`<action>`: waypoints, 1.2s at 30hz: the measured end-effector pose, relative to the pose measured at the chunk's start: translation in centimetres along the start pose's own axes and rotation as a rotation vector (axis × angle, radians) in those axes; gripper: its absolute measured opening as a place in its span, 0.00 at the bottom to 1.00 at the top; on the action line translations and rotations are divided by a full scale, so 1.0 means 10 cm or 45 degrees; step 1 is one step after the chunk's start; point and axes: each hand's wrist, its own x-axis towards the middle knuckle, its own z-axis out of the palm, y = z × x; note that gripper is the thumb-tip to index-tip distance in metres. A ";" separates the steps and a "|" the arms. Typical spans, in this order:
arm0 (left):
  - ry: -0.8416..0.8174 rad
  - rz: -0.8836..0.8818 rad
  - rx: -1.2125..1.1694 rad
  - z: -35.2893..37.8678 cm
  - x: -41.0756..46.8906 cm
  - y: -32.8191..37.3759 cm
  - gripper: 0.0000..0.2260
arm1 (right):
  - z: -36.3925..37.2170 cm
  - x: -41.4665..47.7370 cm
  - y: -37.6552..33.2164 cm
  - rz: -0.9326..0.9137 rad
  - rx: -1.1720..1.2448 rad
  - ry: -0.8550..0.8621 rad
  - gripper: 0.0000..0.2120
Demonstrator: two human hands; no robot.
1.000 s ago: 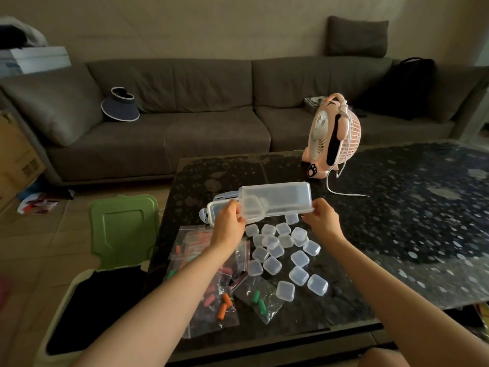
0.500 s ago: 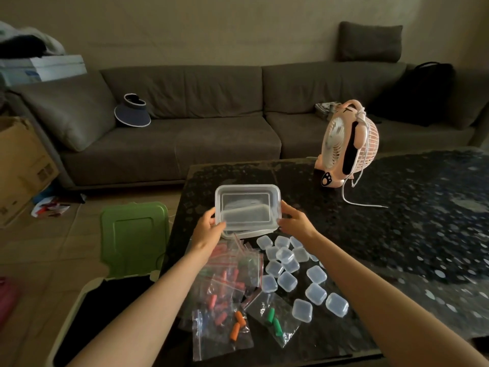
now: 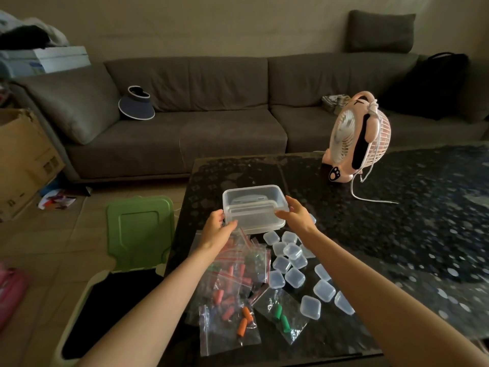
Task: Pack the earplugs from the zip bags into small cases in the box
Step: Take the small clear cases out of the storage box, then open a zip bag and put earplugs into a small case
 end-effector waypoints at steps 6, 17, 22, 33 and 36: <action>0.121 0.327 0.381 -0.09 -0.16 -0.17 0.16 | -0.01 -0.28 0.02 -0.229 -0.288 0.187 0.20; -0.433 0.423 1.411 0.31 -1.07 -0.18 0.18 | 0.03 -1.00 0.11 -0.430 -1.028 -0.295 0.08; -0.347 0.275 1.371 0.40 -1.16 -0.22 0.26 | 0.04 -1.17 0.27 -0.379 -1.205 -0.323 0.08; -0.210 0.247 1.287 0.48 -1.18 -0.27 0.26 | 0.00 -1.26 0.32 -0.331 -1.197 -0.299 0.14; -0.194 0.190 1.313 0.52 -1.16 -0.28 0.29 | 0.06 -1.24 0.31 -0.292 -1.196 -0.276 0.10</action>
